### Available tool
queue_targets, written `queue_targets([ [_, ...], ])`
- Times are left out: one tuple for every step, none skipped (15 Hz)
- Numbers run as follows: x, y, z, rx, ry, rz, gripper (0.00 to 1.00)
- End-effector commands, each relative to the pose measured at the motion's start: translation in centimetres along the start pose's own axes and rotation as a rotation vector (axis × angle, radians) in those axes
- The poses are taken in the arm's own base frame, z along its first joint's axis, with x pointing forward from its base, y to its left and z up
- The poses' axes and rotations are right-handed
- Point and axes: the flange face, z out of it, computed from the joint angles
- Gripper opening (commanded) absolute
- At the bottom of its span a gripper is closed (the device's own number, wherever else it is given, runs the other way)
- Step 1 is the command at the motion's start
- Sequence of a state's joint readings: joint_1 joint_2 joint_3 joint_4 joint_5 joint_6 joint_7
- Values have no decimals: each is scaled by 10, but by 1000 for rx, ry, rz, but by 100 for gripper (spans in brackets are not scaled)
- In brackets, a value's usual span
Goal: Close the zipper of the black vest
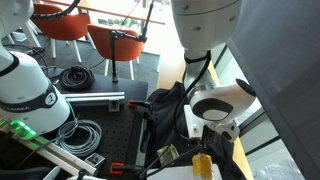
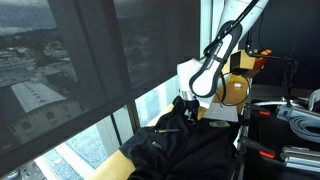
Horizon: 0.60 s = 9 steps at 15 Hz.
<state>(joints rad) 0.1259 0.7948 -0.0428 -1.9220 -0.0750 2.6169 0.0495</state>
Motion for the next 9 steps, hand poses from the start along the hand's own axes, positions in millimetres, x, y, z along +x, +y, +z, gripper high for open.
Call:
queue_targets([
  [-1,-1,-2,-23,11,3,2],
  [-1,-2,-3,-25,11,1,2],
  [-1,-3,-4,-28,12,-2,2],
  [-1,-5,-5,-30,13,-7,2],
  [0,-9,-6,-34,13,-15,2],
  [0,-12,-7,-40,14,-24,2],
  [0,-17,-7,-48,15,-36,2],
  [0,-22,-8,-53,15,-44,2],
  [0,-27,-8,-60,16,-55,2],
])
